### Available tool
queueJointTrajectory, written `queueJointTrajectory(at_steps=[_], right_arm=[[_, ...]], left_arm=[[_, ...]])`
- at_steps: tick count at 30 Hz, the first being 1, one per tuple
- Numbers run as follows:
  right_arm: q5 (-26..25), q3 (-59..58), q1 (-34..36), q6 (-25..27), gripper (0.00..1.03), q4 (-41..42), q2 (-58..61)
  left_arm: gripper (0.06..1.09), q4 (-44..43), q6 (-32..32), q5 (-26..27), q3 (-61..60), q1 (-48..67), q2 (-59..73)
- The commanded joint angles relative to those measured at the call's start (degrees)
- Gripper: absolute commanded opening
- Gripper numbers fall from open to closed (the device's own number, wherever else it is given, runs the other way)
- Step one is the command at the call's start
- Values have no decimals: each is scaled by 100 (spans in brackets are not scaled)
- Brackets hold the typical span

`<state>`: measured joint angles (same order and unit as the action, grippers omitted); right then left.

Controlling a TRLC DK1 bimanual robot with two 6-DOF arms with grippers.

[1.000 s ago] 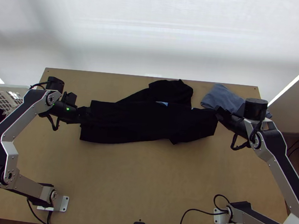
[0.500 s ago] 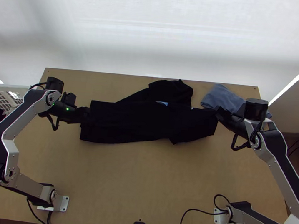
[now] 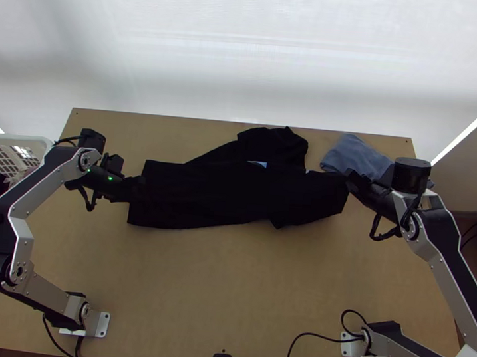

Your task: Fold the t-shirt

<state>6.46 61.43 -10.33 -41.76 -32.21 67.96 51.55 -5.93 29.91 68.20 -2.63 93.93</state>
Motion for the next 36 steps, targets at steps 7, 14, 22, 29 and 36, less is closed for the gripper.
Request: queueJointTrajectory(at_steps=[7, 14, 22, 29, 36], right_arm=[[-22, 71, 75, -52, 3, 48, -161], [-22, 141, 84, 300, 3, 48, -213], [-57, 677, 84, 546, 3, -242, -134], [-57, 2066, 312, 871, 3, -497, 340], [-48, 3973, 382, 1855, 3, -673, 1333]], left_arm=[[9, -523, -57, -20, -589, 79, -560], [9, -418, -778, -38, 395, -413, -1079], [9, -382, -1305, -319, 1432, -739, -1632], [9, -303, -1472, -539, 2408, -1108, -1790], [9, -831, -1771, -961, 3331, -1371, -1729]])
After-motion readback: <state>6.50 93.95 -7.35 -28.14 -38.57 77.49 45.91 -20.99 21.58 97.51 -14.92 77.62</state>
